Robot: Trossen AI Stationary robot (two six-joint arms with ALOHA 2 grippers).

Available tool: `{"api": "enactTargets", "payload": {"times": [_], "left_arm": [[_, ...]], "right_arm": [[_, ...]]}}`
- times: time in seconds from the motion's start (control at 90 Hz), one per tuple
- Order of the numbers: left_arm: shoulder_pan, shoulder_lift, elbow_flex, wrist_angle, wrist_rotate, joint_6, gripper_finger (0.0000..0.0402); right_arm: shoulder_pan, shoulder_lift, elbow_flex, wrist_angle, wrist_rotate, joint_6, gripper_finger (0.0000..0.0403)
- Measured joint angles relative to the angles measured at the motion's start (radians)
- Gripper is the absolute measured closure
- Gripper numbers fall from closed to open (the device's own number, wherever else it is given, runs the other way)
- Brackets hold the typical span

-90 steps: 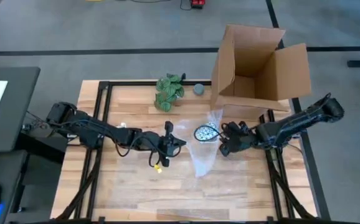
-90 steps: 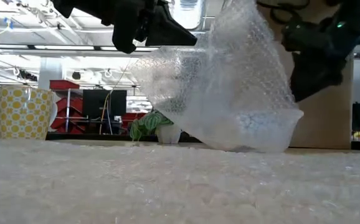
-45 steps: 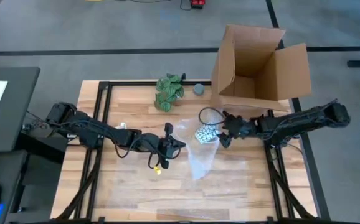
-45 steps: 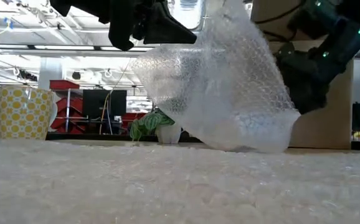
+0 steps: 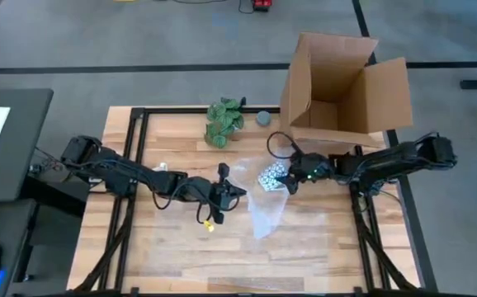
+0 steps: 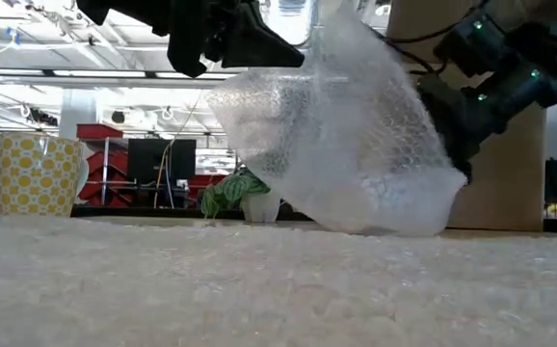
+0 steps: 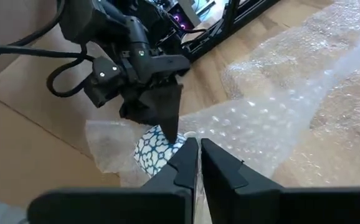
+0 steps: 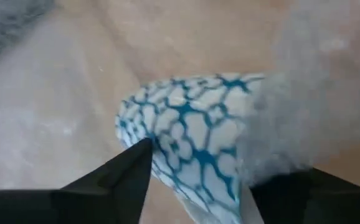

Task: Wrap mug
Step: Wrap the blue cup with the bubble wrap

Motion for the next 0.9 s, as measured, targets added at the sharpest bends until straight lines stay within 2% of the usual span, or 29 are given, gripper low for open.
{"api": "enactTargets", "payload": {"times": [0.144, 0.267, 0.322, 0.467, 0.578, 0.711, 0.9], "left_arm": [[-0.009, 0.000, 0.000, -0.017, -0.001, -0.002, 0.0401], [-0.038, 0.000, 0.000, -0.019, -0.010, -0.002, 0.0402], [-0.057, 0.000, 0.000, -0.022, -0.017, -0.008, 0.0402], [-0.107, 0.000, 0.000, -0.047, -0.023, -0.052, 0.0402], [-0.147, 0.000, 0.000, -0.110, -0.064, -0.092, 0.0402], [-0.178, 0.000, 0.000, -0.196, -0.142, -0.145, 0.0402], [-0.183, 0.000, 0.000, -0.288, -0.187, -0.199, 0.0402]], "right_arm": [[0.036, 0.041, 0.019, 0.025, -0.018, 0.007, 0.0285], [0.089, 0.045, 0.083, -0.039, -0.033, -0.004, 0.0366], [0.115, 0.043, 0.134, -0.108, -0.025, -0.025, 0.0386], [0.183, 0.061, 0.334, -0.392, 0.048, -0.036, 0.0380], [0.222, 0.126, 0.491, -0.618, 0.078, -0.050, 0.0380], [0.248, 0.237, 0.675, -0.779, 0.081, -0.096, 0.0384], [0.249, 0.434, 0.900, -1.073, 0.076, -0.173, 0.0382]]}}
